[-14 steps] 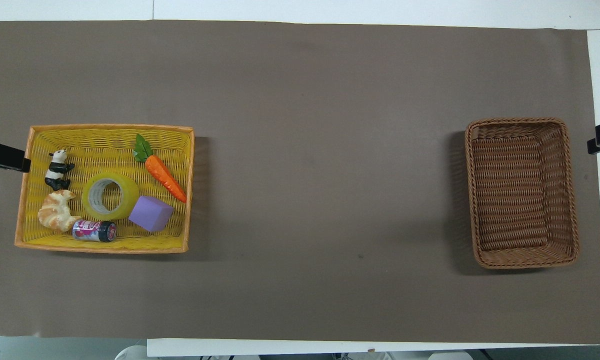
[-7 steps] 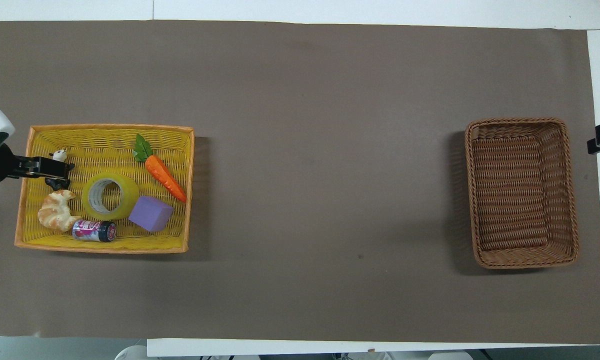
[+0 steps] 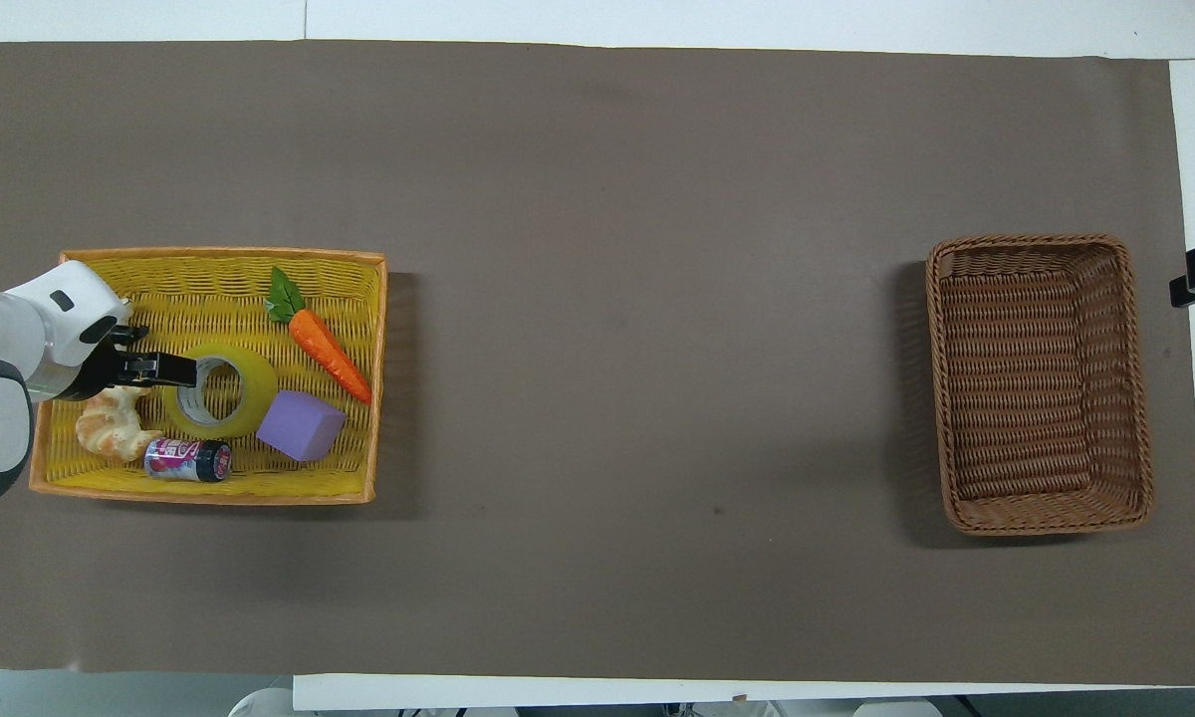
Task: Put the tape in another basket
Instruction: 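Reach the left gripper into the yellow basket and grasp the tape roll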
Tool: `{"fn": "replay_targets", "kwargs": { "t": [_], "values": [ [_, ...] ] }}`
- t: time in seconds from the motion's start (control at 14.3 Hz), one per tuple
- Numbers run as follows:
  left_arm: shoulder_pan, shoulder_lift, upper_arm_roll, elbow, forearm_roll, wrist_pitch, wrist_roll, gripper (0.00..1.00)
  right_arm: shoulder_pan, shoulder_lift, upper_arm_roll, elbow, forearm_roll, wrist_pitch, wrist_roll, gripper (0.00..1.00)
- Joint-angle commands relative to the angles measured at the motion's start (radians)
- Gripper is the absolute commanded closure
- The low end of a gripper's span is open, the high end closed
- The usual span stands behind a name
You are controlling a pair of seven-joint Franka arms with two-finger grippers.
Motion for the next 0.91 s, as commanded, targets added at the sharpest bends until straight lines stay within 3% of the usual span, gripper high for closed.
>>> {"fn": "replay_targets", "kwargs": {
  "t": [0.0,0.28,0.56,0.63,0.7,0.77,0.84],
  "values": [
    [0.006,0.019,-0.004,-0.038,0.013,0.084,-0.006,0.01,-0.013,-0.016,0.010,-0.014,-0.004,-0.001,-0.017,0.00],
    [0.006,0.020,-0.004,-0.056,0.013,0.098,-0.003,0.03,-0.013,-0.016,0.010,-0.014,-0.004,-0.001,-0.017,0.00],
    [-0.007,0.072,-0.006,-0.070,0.013,0.147,-0.008,0.11,-0.013,-0.016,0.010,-0.014,-0.004,-0.001,-0.017,0.00],
    [-0.007,0.079,-0.008,-0.073,0.013,0.147,-0.009,0.24,-0.013,-0.016,0.010,-0.014,-0.004,-0.001,-0.017,0.00],
    [-0.010,0.079,-0.008,-0.071,0.013,0.136,-0.012,0.52,-0.013,-0.016,0.010,-0.014,-0.006,-0.001,-0.017,0.00],
    [-0.011,0.078,-0.008,-0.070,0.013,0.130,-0.014,0.90,-0.013,-0.016,0.010,-0.014,-0.006,-0.001,-0.017,0.00],
    [-0.007,0.078,-0.008,-0.067,0.013,0.125,-0.012,1.00,-0.013,-0.016,0.010,-0.014,-0.004,-0.001,-0.017,0.00]
  ]
}}
